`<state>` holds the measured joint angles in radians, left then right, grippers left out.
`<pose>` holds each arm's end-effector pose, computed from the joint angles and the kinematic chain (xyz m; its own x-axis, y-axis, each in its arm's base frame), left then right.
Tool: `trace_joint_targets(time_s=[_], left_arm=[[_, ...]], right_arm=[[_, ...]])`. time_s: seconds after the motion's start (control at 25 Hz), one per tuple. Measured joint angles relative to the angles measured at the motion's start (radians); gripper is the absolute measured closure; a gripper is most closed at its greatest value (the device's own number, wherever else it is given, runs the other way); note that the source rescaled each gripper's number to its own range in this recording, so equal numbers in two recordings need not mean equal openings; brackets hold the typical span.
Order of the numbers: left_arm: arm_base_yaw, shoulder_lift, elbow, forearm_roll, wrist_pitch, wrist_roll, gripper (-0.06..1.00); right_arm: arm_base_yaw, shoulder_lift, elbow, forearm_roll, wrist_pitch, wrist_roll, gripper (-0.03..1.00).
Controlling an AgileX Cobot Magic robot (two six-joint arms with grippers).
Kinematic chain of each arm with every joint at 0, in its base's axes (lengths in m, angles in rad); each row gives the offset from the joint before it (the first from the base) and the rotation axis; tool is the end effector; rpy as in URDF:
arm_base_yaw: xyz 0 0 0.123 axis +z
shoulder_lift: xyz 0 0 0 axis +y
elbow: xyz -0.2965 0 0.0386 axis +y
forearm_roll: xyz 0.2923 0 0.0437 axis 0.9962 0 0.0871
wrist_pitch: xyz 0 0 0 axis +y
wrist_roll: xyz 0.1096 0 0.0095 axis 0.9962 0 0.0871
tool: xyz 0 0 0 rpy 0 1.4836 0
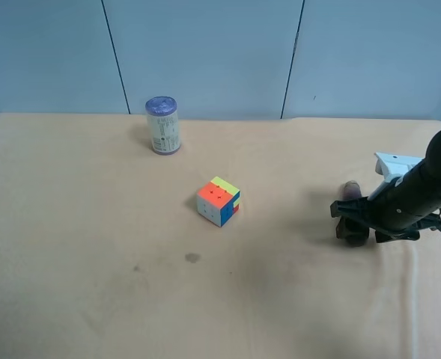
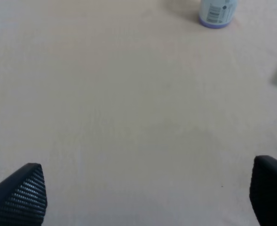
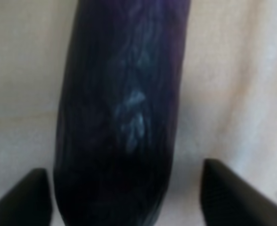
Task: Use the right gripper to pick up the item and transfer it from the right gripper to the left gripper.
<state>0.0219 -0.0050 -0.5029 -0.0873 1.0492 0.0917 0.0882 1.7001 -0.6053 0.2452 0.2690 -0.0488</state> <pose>0.0363 -0.0075 0.2924 -0.4343 0.0385 -0.8999 0.0671 0.9977 0.0103 0.2801 0.0319 0.0674 -0.9543 0.1028 -0.2806 0.0725 0.9906 0.1161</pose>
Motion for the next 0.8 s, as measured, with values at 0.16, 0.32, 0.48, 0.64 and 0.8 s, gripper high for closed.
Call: trace_joint_targets(time_s=[0.16, 0.32, 0.48, 0.64, 0.8], left_arm=[[0.000, 0.000, 0.000, 0.000, 0.000, 0.000, -0.06], [0.000, 0.000, 0.000, 0.000, 0.000, 0.000, -0.06], [0.000, 0.000, 0.000, 0.000, 0.000, 0.000, -0.06], [0.000, 0.000, 0.000, 0.000, 0.000, 0.000, -0.06], [0.000, 0.000, 0.000, 0.000, 0.000, 0.000, -0.06]], right_arm=[[0.000, 0.000, 0.000, 0.000, -0.003, -0.029, 0.97], [0.000, 0.000, 0.000, 0.000, -0.006, -0.054, 0.97], [0.000, 0.000, 0.000, -0.001, -0.007, -0.088, 0.97], [0.023, -0.008, -0.015, -0.001, 0.004, -0.179, 0.97], [0.105, -0.059, -0.091, -0.001, 0.030, -0.271, 0.97]])
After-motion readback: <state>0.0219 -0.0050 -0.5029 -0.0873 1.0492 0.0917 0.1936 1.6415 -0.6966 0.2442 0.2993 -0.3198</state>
